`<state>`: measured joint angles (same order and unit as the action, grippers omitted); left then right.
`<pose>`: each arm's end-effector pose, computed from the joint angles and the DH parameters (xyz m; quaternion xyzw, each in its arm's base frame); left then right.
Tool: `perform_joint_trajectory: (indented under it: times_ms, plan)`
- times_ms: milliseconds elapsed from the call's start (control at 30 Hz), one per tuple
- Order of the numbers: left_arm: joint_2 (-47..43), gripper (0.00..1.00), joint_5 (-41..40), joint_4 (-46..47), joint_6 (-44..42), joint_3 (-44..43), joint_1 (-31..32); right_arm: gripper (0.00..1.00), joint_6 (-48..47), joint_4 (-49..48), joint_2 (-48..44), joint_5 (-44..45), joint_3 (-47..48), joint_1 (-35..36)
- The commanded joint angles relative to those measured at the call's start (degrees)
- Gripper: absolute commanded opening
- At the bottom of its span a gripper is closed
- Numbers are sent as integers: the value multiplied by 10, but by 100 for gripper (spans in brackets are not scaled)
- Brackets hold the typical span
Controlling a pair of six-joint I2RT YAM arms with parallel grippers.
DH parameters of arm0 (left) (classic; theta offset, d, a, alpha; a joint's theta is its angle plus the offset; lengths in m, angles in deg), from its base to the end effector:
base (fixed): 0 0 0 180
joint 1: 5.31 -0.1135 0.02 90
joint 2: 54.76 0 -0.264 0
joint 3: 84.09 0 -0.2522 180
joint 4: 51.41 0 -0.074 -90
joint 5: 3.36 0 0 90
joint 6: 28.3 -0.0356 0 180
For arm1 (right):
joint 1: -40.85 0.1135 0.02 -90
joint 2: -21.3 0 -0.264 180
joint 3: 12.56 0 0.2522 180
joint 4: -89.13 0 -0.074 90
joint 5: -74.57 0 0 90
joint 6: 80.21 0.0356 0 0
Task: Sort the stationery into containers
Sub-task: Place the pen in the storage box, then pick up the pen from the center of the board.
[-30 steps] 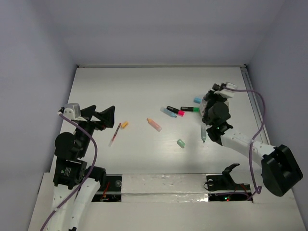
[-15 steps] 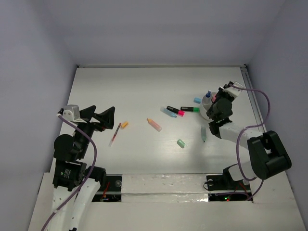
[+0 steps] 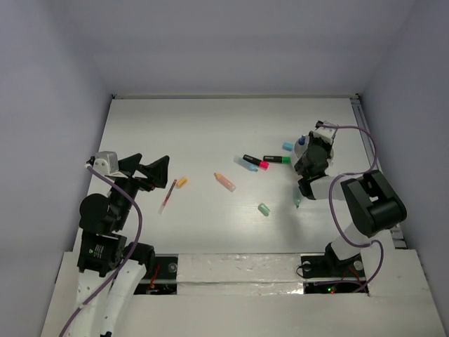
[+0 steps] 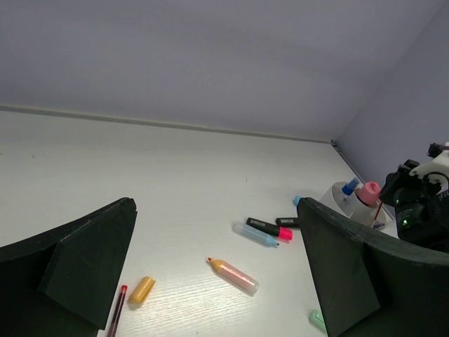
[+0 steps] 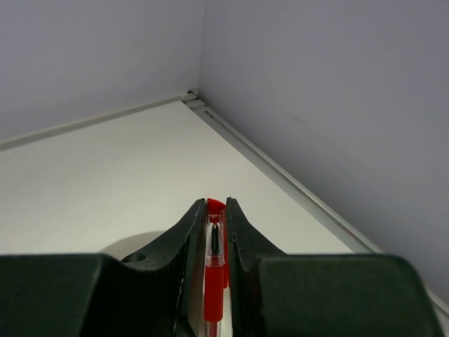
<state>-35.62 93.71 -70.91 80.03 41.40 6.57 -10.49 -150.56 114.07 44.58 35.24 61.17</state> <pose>0.0788 -0.0210 0.3759 0.0153 0.6034 -0.2434 0.7592 0.2920 0.0753 0.2223 0.1879 0.6334 -0.3052 0.6858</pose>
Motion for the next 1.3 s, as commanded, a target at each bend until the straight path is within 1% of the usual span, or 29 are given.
perform_joint_trajectory:
  times_ms: [0, 200, 267, 300, 333, 367, 433, 467, 500, 533, 567, 600, 667, 700, 733, 767, 800, 867, 900, 933, 967, 1000, 1033, 1067, 1100, 1133, 1167, 1200, 1267]
  plan:
    - [10, 99, 9, 33, -4, -1, -3, 0, -32, -245, 12, 27, 4, -3]
    - [13, 99, 9, 34, -3, 0, -3, 0, -17, -238, 10, 27, -1, -3]
    - [13, 99, 9, 35, -3, 0, -3, 9, -10, -232, 0, 27, -8, -3]
    - [13, 99, 10, 35, -3, -1, -3, 20, -6, -225, -5, 27, -10, 3]
    - [13, 99, 9, 35, -2, -1, -3, 29, 4, -215, -15, 27, -11, 3]
    - [12, 99, 10, 34, -3, 0, -3, 43, 11, -199, -22, 27, -10, 3]
    - [12, 99, 9, 35, -3, 0, -3, 53, 34, -144, -39, 26, -11, 3]
    - [11, 99, 9, 34, -2, -1, -3, 56, 63, -122, -62, 24, -12, 3]
    - [11, 99, 9, 35, -2, 0, -3, 60, 80, -68, -75, 20, -15, 3]
    - [10, 99, 10, 35, -3, 0, -3, 62, 98, -40, -90, 16, -16, 3]
    - [9, 99, 9, 34, -3, 0, -3, 66, 127, -15, -119, 13, -17, 3]
    - [8, 99, 8, 35, -2, 0, -3, 67, 139, 30, -134, 10, -19, 3]
    - [8, 99, 9, 33, -3, 0, -3, 68, 175, 82, -161, 4, -15, 3]
    - [7, 99, 9, 35, -2, 0, -3, 69, 192, 141, -189, 0, -8, 3]
    - [7, 99, 10, 35, -2, 0, -3, 69, 203, 173, -203, -15, -3, 3]
    - [6, 99, 10, 35, -3, 0, -3, 69, 250, 211, -216, -28, 4, 3]
    - [6, 99, 9, 35, -3, 0, -3, 69, 270, 289, -237, -37, 13, 3]
    - [5, 99, 8, 35, -2, 0, -3, 69, 321, 359, -254, -80, 37, 3]
    - [3, 99, 8, 35, -2, 0, -3, 68, 338, 422, -261, -101, 45, 3]
    - [4, 99, 8, 34, -2, 0, -3, 67, 351, 450, -270, -130, 53, 3]
    - [3, 99, 8, 35, -2, 0, -3, 66, 370, 476, -273, -183, 68, 10]
    - [3, 99, 9, 34, -2, 0, -3, 62, 378, 519, -273, -205, 75, 10]
    - [3, 99, 8, 35, -3, 1, -3, 60, 386, 538, -272, -241, 89, 18]
    - [3, 99, 8, 35, -2, 1, -3, 54, 388, 555, -272, -256, 94, 25]
    - [4, 99, 8, 34, -3, 1, -3, 51, 386, 576, -271, -271, 97, 44]
    - [3, 99, 7, 35, -3, 1, -3, 48, 386, 586, -269, -289, 102, 56]
    - [3, 99, 7, 35, -2, 1, -3, 42, 385, 593, -267, -293, 105, 70]
    - [3, 99, 6, 35, -2, 1, -3, 39, 383, 603, -264, -297, 116, 100]
    - [3, 99, 5, 35, -3, 1, -3, 30, 388, 621, -251, -316, 137, 130]
